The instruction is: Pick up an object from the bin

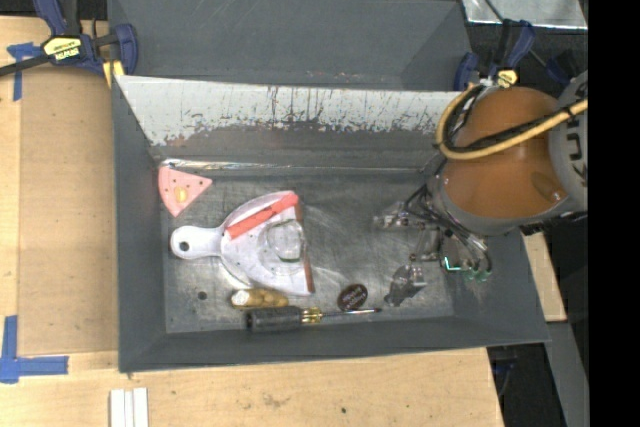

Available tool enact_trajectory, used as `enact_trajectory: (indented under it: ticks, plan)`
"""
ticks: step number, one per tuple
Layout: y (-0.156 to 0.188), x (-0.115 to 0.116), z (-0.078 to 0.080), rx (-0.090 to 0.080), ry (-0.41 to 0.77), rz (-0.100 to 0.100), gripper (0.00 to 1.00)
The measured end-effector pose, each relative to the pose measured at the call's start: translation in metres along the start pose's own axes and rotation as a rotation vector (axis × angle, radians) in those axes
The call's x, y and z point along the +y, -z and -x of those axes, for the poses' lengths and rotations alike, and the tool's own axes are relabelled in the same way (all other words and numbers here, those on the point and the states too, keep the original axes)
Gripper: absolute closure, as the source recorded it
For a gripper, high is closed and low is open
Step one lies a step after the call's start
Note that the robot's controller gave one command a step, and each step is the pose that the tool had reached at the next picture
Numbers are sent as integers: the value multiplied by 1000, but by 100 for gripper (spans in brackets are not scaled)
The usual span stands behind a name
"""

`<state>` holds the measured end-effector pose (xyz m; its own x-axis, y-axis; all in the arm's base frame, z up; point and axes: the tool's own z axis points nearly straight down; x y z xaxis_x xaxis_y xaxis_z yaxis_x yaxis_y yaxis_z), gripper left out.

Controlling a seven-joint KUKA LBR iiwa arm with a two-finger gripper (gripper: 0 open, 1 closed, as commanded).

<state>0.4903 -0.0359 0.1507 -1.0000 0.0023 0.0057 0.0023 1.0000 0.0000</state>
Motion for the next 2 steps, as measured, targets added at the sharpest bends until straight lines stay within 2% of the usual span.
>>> enact_trajectory:
  ticks: [1, 2]
  plan:
    - [4, 0, 2, -8, 1, -1, 0]
    - [-22, 37, 1, -10, 84, -2, 0]
